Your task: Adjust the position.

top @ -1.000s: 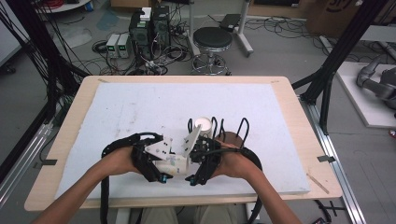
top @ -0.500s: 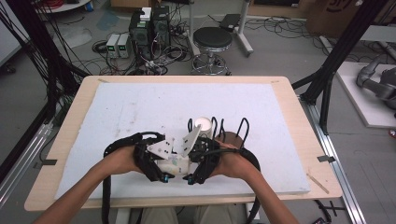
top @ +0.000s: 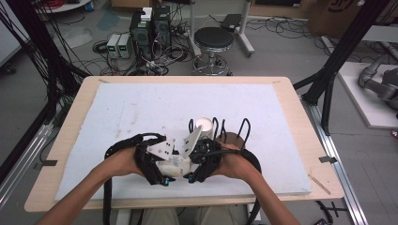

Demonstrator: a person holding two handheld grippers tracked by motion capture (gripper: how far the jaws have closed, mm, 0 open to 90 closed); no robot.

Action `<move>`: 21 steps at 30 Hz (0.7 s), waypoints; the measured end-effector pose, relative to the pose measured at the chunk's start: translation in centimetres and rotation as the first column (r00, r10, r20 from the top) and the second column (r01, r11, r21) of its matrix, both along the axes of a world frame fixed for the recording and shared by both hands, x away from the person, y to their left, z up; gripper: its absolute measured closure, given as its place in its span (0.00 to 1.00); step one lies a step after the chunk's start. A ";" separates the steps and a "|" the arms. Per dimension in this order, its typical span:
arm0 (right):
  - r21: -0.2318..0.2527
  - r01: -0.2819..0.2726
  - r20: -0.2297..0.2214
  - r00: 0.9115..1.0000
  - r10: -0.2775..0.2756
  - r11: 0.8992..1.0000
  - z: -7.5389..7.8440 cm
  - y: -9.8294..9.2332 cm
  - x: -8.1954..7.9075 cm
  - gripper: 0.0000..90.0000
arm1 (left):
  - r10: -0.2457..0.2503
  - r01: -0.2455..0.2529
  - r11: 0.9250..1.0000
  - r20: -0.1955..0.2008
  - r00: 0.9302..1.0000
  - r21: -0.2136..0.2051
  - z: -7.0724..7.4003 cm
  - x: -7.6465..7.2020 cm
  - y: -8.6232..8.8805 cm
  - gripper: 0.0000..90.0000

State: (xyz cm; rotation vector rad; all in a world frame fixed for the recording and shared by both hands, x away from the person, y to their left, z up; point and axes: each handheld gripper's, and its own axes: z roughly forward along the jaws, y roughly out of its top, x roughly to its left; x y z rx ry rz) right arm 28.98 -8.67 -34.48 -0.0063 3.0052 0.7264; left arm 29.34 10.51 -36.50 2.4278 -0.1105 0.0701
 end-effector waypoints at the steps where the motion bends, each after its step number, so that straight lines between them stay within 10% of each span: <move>1: 0.000 -0.001 -0.004 1.000 0.001 1.000 -0.1 0.0 0.0 0.41 | 0.000 0.000 1.000 -0.012 1.000 -0.019 -0.1 0.0 0.1 0.05; 9: 0.000 0.005 -0.004 1.000 -0.005 1.000 -0.1 -0.2 0.1 0.41 | 0.000 0.000 0.999 -0.018 1.000 -0.037 0.0 0.1 0.5 0.05; 13: 0.039 0.017 0.000 1.000 -0.017 0.999 -0.2 -1.0 0.0 0.41 | 0.030 -0.033 0.992 -0.021 0.999 -0.122 0.0 0.1 1.6 0.05; 21: 0.203 0.057 -0.018 0.998 -0.055 0.977 -0.6 -3.8 -0.2 0.41 | 0.099 -0.097 0.918 -0.015 0.995 -0.384 -0.2 -0.4 5.5 0.05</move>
